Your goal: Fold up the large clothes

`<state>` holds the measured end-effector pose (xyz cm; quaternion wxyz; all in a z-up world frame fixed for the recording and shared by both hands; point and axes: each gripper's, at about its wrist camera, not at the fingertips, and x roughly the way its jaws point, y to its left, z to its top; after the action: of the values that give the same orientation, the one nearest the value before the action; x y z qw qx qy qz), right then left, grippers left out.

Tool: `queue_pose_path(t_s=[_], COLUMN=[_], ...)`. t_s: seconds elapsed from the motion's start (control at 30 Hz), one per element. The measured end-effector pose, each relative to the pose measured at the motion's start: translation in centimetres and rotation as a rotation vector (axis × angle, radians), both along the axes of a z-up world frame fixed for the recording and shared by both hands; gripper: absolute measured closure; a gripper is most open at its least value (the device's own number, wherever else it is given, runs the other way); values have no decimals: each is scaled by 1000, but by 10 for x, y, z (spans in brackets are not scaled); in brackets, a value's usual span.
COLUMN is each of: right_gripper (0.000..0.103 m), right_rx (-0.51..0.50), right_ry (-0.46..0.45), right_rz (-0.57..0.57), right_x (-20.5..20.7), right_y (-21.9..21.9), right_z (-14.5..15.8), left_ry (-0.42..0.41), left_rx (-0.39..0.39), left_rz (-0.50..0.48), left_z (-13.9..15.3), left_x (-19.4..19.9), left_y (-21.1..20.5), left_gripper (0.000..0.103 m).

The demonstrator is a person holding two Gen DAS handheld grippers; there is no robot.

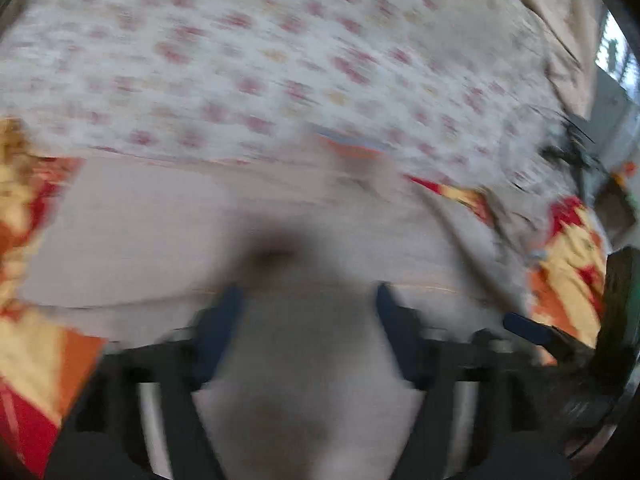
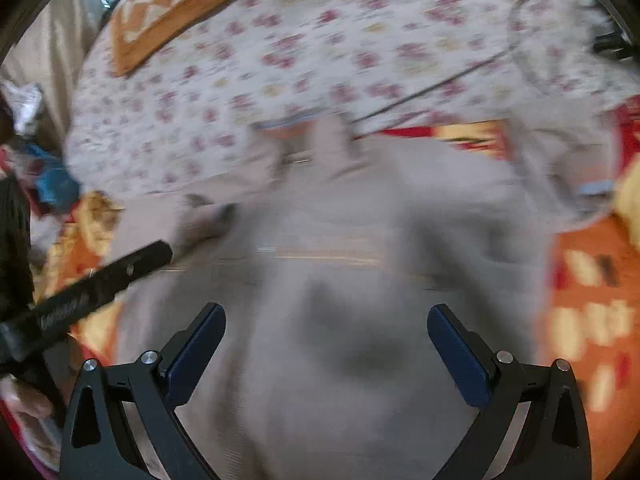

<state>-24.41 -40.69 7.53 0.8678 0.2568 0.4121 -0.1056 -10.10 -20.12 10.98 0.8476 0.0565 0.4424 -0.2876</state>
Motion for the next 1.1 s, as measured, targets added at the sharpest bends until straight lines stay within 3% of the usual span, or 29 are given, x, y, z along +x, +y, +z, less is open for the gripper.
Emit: queue_pose_path(t_s=[0.1, 0.2, 0.3, 0.47, 0.5, 0.57, 0.6, 0.73, 0.9, 1.0, 1.1], right_gripper=[2, 3, 9, 19, 27, 58, 80, 87, 87, 86, 86], right_rx=[91, 99, 137, 179, 185, 155, 136, 169, 46, -40, -96], right_ry=[-13, -6, 8, 28, 27, 15, 14, -48, -129, -106, 14], right_rz=[88, 164, 229, 226, 218, 202, 199, 161, 121, 32, -73], right_x=[38, 83, 127, 180, 186, 192, 196, 174, 104, 65, 46], right_y=[26, 54, 79, 100, 101, 103, 103, 91, 50, 13, -23], right_z=[-7, -15, -29, -55, -59, -61, -61, -41, 18, 31, 11], left_ry=[-65, -65, -39, 1, 7, 18, 21, 14, 13, 4, 2], left_rx=[84, 152, 177, 166, 157, 141, 130, 100, 48, 66, 80], left_rz=[132, 266, 344, 418, 426, 444, 455, 474, 448, 407, 369], left_z=[-2, -17, -34, -51, -53, -54, -53, -47, -36, -35, -34], left_x=[18, 38, 49, 58, 57, 59, 59, 58, 49, 43, 38], left_y=[55, 106, 137, 166, 169, 170, 173, 174, 162, 145, 122], left_gripper=[30, 30, 30, 30, 30, 30, 30, 30, 30, 30, 30])
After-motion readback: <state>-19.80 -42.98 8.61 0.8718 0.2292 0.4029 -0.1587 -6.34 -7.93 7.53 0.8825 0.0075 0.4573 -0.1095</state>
